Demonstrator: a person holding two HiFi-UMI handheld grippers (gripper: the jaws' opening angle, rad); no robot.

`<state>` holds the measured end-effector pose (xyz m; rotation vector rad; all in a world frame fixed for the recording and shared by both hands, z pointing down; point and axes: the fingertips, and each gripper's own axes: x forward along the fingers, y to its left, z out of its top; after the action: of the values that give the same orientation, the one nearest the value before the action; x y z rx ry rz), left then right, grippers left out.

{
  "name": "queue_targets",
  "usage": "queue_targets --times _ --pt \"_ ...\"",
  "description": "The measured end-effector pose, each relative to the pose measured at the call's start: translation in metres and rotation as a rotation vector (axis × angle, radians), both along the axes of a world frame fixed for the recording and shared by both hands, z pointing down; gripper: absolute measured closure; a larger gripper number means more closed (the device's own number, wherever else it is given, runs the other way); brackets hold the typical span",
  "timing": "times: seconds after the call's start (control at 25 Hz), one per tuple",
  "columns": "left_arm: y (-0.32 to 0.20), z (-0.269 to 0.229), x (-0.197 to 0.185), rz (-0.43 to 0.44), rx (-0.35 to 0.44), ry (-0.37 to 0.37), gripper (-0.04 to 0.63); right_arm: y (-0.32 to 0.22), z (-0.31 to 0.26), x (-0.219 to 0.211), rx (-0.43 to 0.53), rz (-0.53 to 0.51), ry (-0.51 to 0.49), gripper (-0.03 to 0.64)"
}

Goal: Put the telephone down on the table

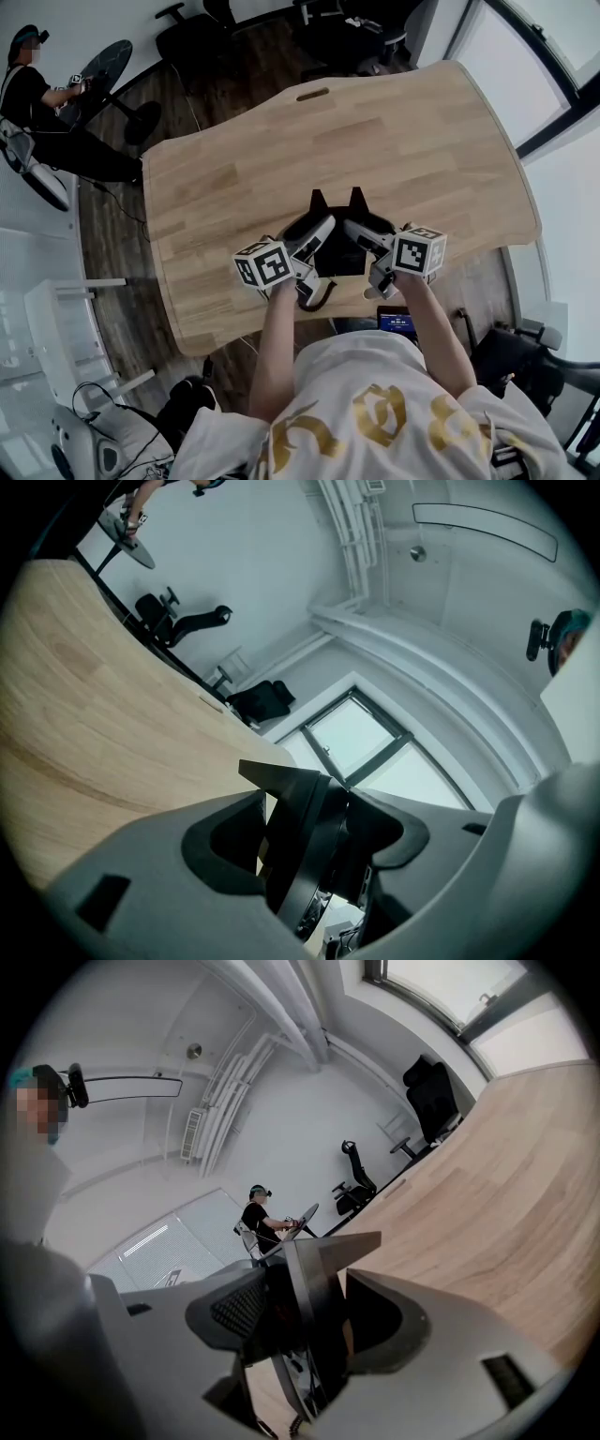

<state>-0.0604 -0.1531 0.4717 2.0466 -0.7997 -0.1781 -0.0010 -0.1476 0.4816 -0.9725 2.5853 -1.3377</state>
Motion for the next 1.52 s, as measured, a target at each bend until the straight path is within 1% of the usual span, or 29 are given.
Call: queue_targets --times 0.24,0.6,1.04,1.52 --pt "-0.008 0.022 0.002 0.008 -0.037 -0.002 0.339 -0.007 0.022 0.002 -0.047 0.004 -0.013 0.374" --pt "-0.008 0.048 0.001 -0.004 -0.090 0.026 0.339 -0.008 0.046 0.001 -0.098 -0.025 0.008 0.374" --pt "-0.051 0.081 0.002 -0.010 -0.166 0.041 0.339 -0.051 0.077 0.003 -0.164 -0.044 0.026 0.374" --pt "-0.069 0.106 0.003 -0.020 -0.216 0.051 0.339 -0.071 0.102 0.004 -0.207 -0.068 0.043 0.374"
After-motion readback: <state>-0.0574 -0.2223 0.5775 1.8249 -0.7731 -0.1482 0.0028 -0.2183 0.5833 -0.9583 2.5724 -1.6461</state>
